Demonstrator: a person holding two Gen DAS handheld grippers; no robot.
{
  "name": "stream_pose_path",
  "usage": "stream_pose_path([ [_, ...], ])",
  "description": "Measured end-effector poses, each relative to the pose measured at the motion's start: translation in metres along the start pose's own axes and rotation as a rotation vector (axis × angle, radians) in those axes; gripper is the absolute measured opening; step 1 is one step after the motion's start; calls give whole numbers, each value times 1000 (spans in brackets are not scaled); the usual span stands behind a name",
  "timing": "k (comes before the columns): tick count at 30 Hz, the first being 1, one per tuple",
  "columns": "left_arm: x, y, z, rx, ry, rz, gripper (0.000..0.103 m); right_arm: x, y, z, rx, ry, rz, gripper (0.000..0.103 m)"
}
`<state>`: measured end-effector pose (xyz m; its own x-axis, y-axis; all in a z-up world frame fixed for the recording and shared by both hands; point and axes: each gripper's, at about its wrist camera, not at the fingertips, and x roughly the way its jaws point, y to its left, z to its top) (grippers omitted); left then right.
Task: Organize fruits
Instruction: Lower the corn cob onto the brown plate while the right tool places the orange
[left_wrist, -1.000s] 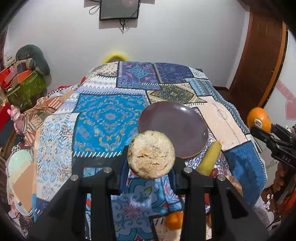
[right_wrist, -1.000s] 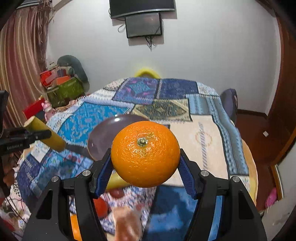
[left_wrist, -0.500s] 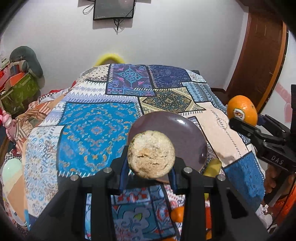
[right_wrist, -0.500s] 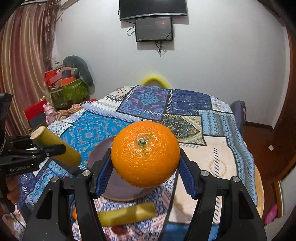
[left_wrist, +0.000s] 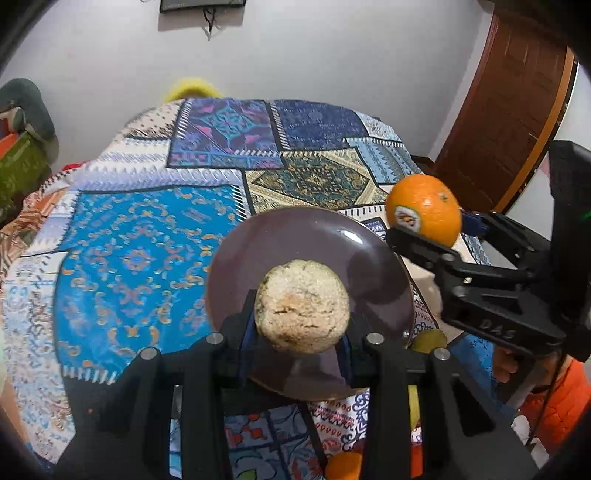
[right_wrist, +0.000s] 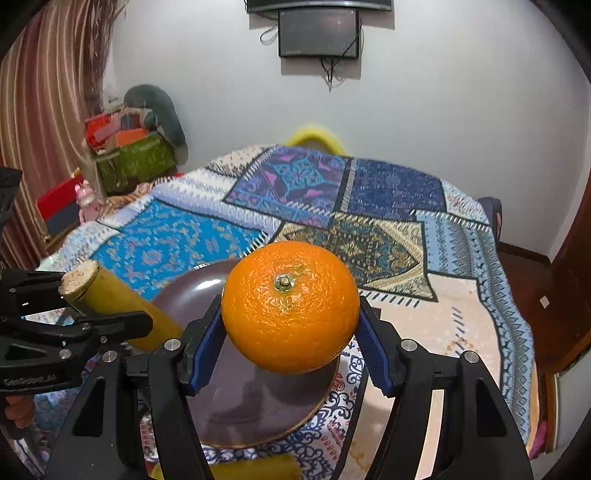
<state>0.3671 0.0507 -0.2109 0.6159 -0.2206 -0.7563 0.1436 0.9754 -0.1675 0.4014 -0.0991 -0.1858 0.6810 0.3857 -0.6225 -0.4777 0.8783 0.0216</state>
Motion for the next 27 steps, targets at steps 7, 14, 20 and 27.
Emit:
stream_pose_path([
  [7,20,5,7,-17,18,-13,36,31,-8,-6,8,74,23,63],
  [14,30,13,23,-41,9,-16,36,48,-9,-9,-17,125,10,63],
  [20,43,20,35,-70,11,-22,37,56,-8,-11,-46,146,2,63],
  [27,59,24,44,-90,24,-20,37,68,-8,-14,-56,180,4,63],
])
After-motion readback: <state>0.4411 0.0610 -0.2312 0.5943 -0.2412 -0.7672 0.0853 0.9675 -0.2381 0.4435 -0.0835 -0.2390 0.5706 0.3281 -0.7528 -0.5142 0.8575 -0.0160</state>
